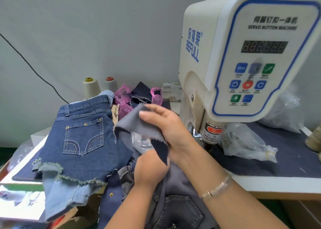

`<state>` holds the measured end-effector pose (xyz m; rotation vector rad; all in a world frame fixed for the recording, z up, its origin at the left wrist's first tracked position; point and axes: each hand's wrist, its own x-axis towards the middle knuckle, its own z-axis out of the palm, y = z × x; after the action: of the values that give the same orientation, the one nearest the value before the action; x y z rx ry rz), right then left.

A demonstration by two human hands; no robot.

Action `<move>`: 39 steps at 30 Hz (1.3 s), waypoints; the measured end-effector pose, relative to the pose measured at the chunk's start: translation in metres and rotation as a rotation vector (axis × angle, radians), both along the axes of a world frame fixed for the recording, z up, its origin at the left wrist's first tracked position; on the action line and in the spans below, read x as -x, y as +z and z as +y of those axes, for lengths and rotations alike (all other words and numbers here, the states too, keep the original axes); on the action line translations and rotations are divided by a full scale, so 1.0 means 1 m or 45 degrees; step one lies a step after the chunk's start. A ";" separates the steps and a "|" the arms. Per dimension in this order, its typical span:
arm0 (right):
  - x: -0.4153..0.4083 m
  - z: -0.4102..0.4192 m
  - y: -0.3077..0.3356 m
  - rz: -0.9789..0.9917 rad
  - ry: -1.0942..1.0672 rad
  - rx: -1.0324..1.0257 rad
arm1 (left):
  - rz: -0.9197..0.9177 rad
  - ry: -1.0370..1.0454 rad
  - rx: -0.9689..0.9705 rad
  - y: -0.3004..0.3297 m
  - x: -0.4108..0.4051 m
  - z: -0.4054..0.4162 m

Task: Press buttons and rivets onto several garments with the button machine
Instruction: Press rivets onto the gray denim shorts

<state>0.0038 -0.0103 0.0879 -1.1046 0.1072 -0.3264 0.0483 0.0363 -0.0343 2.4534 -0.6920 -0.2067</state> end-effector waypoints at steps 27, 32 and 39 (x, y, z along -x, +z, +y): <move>0.113 -0.018 -0.142 0.259 -0.781 2.350 | 0.163 -0.262 0.261 -0.019 -0.032 -0.007; 0.100 -0.004 -0.143 0.456 -0.863 2.342 | 0.720 -0.486 0.578 0.004 -0.038 0.010; 0.100 0.010 -0.150 0.375 -0.891 2.137 | 0.568 -0.877 0.080 0.032 -0.048 0.027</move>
<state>-0.0965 0.0000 -0.0622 -2.7832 0.5499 -0.9504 0.0967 0.0632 -0.0021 1.9161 -1.2734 -0.9415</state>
